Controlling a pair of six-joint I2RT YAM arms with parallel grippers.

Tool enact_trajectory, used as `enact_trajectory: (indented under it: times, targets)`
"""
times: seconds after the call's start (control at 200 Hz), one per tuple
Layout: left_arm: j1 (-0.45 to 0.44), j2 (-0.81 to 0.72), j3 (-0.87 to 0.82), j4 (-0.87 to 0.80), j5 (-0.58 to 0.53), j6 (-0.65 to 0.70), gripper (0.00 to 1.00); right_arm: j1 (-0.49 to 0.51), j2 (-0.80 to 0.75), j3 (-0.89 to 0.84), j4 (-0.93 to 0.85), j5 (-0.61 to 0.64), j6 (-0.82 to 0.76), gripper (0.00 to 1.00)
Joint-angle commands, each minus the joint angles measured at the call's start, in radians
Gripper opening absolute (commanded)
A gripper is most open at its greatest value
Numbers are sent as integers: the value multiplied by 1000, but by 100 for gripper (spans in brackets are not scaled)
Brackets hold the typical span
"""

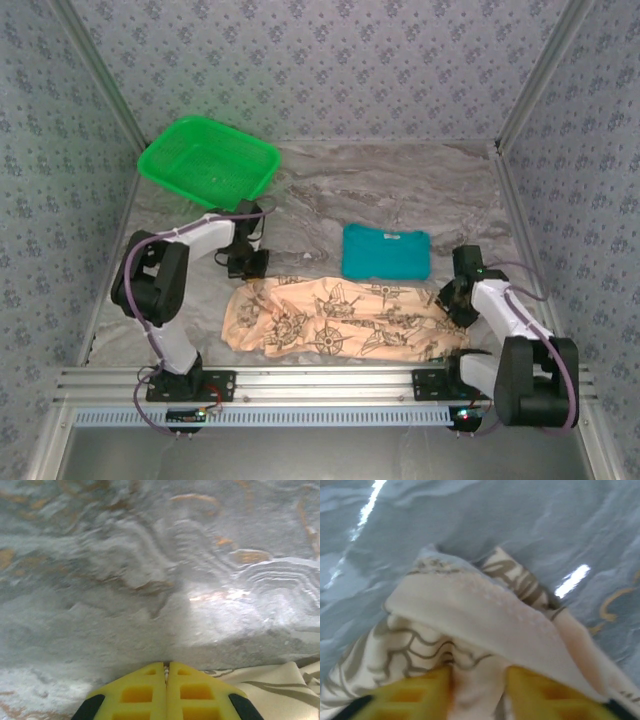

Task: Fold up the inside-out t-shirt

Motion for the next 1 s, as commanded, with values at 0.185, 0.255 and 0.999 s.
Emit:
enact_trajectory:
  times: [0.185,0.255,0.999]
  targets:
    - [275,-219,-189,28,6,-177,0,-112,-24,-10,-14,161,67,0]
    - [312,-262,-222,45,3,-208,0,-139,-53,-12,-12,173,60,0]
    - [74,-204,-141,-32,104,-135,52,643,63,335,76,-167,-405,41]
